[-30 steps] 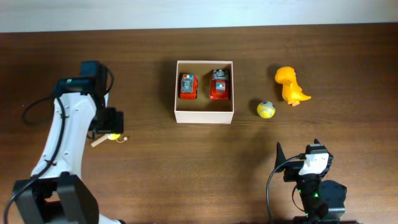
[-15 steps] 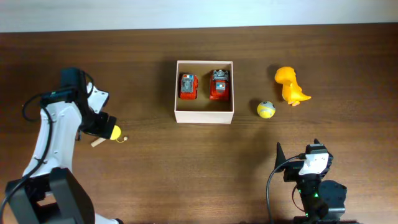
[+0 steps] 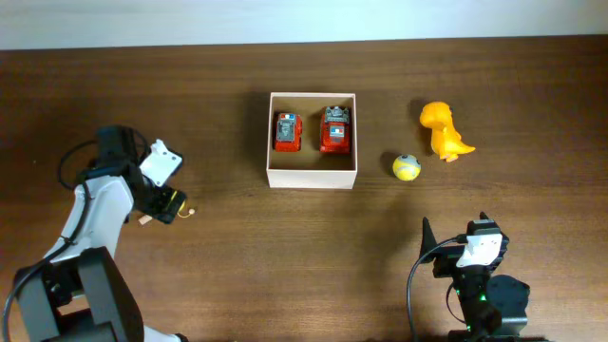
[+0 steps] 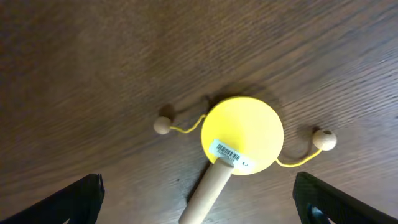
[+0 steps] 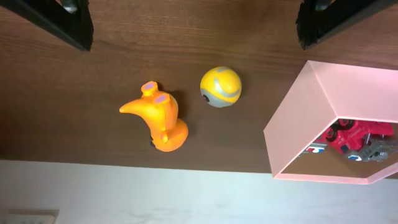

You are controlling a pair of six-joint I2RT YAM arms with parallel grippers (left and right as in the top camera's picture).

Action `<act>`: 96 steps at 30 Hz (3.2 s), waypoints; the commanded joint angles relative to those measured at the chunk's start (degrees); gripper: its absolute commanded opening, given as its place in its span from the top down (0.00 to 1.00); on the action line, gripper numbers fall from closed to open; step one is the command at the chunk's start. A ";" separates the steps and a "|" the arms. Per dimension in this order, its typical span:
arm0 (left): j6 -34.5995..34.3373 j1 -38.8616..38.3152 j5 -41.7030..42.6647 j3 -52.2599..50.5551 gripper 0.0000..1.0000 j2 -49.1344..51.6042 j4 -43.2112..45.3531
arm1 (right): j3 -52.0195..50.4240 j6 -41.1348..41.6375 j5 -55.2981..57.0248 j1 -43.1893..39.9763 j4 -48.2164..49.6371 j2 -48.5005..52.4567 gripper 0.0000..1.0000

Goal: Pack container

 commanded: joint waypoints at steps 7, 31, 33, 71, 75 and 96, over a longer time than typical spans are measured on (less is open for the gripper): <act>1.64 0.48 0.42 -5.99 0.01 -0.42 7.13 | -0.42 -0.39 -0.48 0.26 -0.04 -0.59 0.01; 1.11 0.94 3.41 -6.19 0.01 6.01 -0.15 | -0.42 -0.39 -0.50 0.26 -0.02 -0.59 0.01; 1.11 0.94 5.51 -6.19 0.02 6.01 -0.70 | -0.42 -0.39 -0.48 0.26 -0.04 -0.59 0.01; -4.09 0.94 22.93 -6.19 0.01 6.01 1.84 | -0.42 -0.39 -0.50 0.26 -0.02 -0.59 0.01; -4.11 0.94 22.93 -6.19 0.01 6.01 2.40 | -0.42 -0.39 -0.50 0.26 -0.02 -0.59 0.01; -4.04 0.96 4.33 -6.19 0.55 6.01 3.32 | -0.42 -0.37 -0.48 0.26 -0.02 -0.59 0.01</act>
